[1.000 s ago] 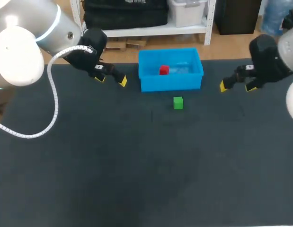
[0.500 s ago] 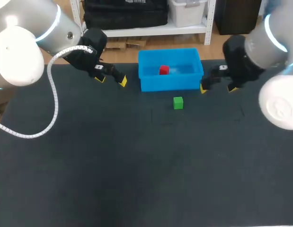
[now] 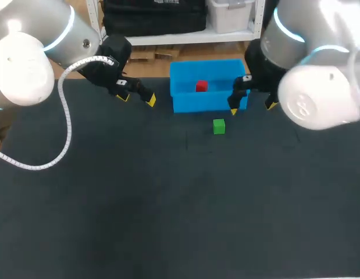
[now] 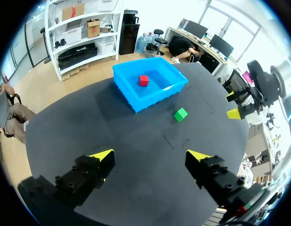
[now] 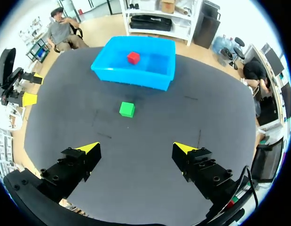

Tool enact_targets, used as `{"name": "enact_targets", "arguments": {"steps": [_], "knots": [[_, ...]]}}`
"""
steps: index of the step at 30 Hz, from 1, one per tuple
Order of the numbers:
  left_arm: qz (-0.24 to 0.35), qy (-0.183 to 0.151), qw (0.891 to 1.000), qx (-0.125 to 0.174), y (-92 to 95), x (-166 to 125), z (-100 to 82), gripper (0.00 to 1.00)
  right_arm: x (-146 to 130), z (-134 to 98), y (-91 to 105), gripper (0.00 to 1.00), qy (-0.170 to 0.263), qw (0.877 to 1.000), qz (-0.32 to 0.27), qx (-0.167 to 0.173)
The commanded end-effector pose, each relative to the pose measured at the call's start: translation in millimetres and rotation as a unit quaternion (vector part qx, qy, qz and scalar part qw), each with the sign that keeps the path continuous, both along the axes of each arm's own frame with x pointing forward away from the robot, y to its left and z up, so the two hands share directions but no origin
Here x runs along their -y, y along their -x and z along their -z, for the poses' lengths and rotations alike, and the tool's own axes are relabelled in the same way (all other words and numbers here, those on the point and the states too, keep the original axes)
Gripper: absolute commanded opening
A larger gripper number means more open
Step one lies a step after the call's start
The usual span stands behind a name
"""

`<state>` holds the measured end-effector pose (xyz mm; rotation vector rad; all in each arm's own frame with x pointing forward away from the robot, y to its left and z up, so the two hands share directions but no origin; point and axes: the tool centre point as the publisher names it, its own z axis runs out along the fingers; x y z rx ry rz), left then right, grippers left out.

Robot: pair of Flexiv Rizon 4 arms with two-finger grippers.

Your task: Use the left arm to pick the red cube and place it into the blue plastic box first, then use the right arm to grasp the green cube and put it into the same blue plastic box after the first action is fully finished.

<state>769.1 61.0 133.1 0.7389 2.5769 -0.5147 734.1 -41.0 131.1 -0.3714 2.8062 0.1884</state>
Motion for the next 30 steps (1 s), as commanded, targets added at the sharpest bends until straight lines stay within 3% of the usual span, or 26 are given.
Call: {"name": "enact_targets", "arguments": {"steps": [1, 16, 30], "knots": [[0.001, 0.002, 1.000, 0.001, 0.6, -1.4, 0.3, 1.00, -9.0, -0.4, -8.9, 1.00, 0.019, 0.999, 0.005, -0.028], [0.001, 0.002, 1.000, 0.001, 0.6, -1.4, 0.3, 1.00, -20.4, 0.8, -18.1, 1.00, 0.025, 0.997, 0.024, -0.067], [0.001, 0.002, 1.000, 0.001, 0.6, -1.4, 0.3, 1.00, -37.3, 17.1, -26.6, 1.00, 0.023, 0.994, 0.032, -0.099]]}}
